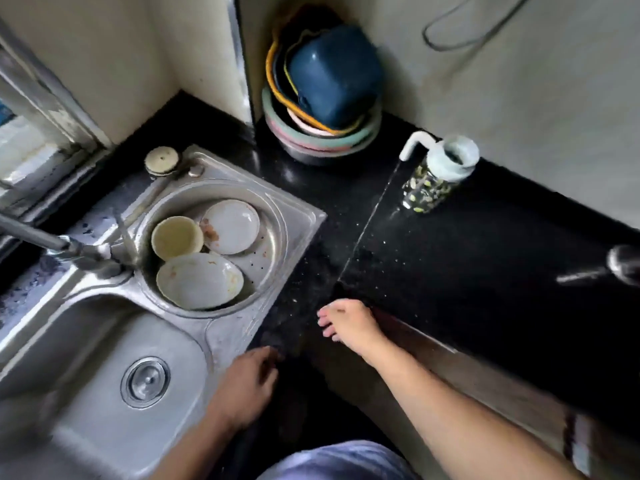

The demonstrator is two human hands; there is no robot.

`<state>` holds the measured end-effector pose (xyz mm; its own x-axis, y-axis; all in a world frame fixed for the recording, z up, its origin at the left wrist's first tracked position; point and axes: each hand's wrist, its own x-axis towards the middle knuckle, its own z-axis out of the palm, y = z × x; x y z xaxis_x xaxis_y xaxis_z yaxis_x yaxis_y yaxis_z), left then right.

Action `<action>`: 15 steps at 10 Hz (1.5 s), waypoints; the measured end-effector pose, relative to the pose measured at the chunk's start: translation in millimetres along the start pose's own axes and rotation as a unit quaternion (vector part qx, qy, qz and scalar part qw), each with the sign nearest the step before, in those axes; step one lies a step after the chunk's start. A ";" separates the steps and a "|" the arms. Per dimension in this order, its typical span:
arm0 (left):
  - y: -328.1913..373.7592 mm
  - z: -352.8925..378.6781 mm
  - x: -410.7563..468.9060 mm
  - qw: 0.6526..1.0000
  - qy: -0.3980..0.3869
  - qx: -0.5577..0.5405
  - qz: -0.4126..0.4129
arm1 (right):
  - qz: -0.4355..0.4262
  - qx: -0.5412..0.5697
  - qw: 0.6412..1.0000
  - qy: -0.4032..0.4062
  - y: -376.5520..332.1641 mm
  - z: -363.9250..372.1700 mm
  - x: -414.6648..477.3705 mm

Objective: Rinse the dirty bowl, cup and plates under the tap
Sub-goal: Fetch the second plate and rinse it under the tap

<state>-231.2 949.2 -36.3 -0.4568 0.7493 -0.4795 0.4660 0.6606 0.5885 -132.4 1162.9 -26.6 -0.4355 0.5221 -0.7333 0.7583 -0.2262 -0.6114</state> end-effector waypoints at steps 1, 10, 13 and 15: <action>15.4 36.8 -13.3 0.994 -0.104 -0.046 -0.005 | 0.058 0.082 0.994 0.051 74.7 -25.2 -66.5; 383.3 573.4 -237.6 0.861 -0.417 0.265 0.124 | 0.429 0.422 0.760 0.246 754.9 -120.5 -530.9; 443.2 539.7 -156.0 0.970 -0.221 0.098 0.012 | 0.257 0.358 0.864 0.242 731.7 -375.5 -426.3; 522.1 575.8 -99.4 0.996 -0.068 -0.035 0.052 | 0.149 0.235 0.942 0.187 667.7 -506.0 -360.3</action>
<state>493.8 1245.8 -56.1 -0.3004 0.8159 -0.4941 0.4487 0.5780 0.6816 776.3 1239.9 -20.2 0.0311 0.6111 -0.7909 0.4840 -0.7016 -0.5230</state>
